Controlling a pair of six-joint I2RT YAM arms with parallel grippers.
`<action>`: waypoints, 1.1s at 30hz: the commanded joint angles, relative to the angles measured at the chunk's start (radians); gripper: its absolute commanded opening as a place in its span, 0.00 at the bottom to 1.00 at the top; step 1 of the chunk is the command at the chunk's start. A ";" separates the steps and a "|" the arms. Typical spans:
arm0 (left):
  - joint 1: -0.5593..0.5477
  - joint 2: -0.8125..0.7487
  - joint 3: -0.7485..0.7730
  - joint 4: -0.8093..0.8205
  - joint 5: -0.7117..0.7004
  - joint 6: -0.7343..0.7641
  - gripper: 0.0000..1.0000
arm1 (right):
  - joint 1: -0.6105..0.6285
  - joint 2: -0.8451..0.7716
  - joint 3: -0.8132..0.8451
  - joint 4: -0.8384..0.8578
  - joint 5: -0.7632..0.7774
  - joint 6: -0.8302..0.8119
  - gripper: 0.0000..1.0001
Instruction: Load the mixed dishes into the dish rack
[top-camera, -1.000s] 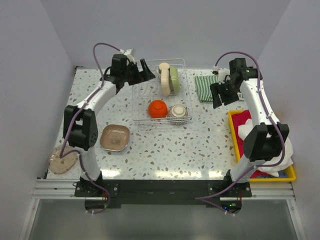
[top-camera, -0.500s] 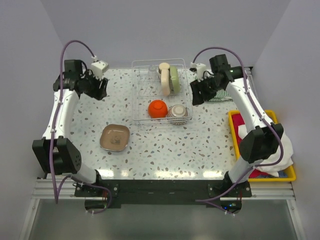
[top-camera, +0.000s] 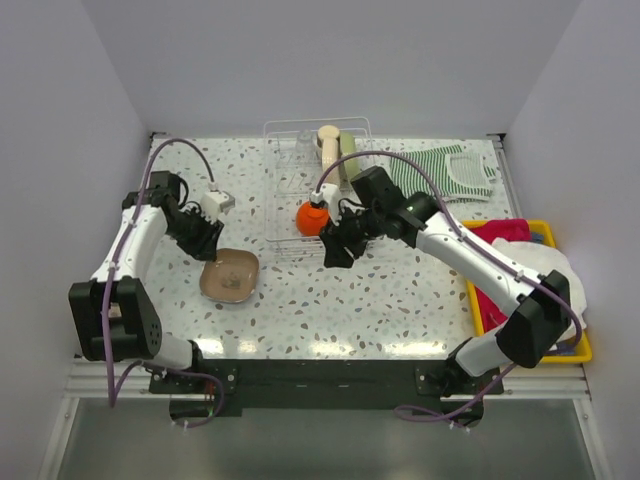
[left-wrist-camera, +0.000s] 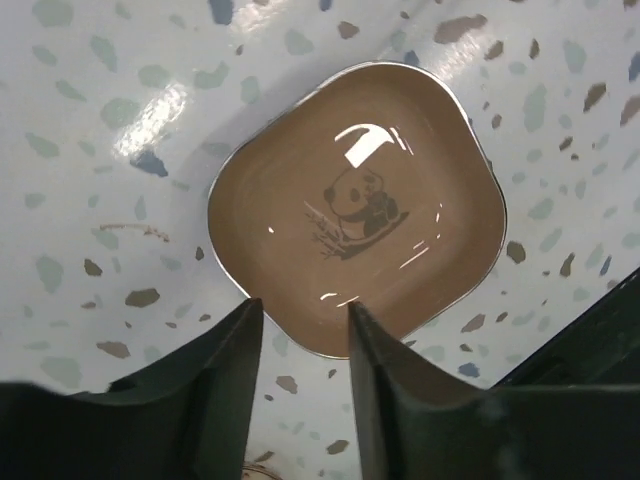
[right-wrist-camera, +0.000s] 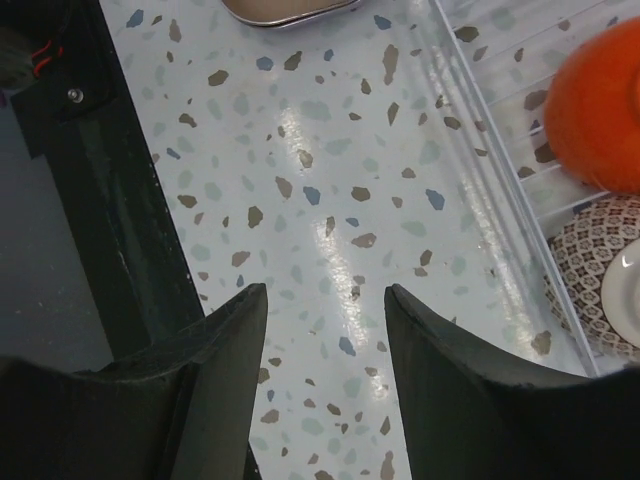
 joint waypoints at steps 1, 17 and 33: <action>0.002 -0.134 -0.033 -0.169 0.154 0.291 0.53 | -0.005 -0.057 -0.106 0.201 -0.008 0.110 0.55; -0.253 -0.257 -0.212 -0.067 -0.057 0.635 0.45 | -0.099 -0.157 -0.164 0.080 0.018 0.047 0.59; -0.333 -0.103 -0.260 -0.091 -0.093 0.629 0.39 | -0.234 -0.226 -0.234 0.090 0.013 0.061 0.60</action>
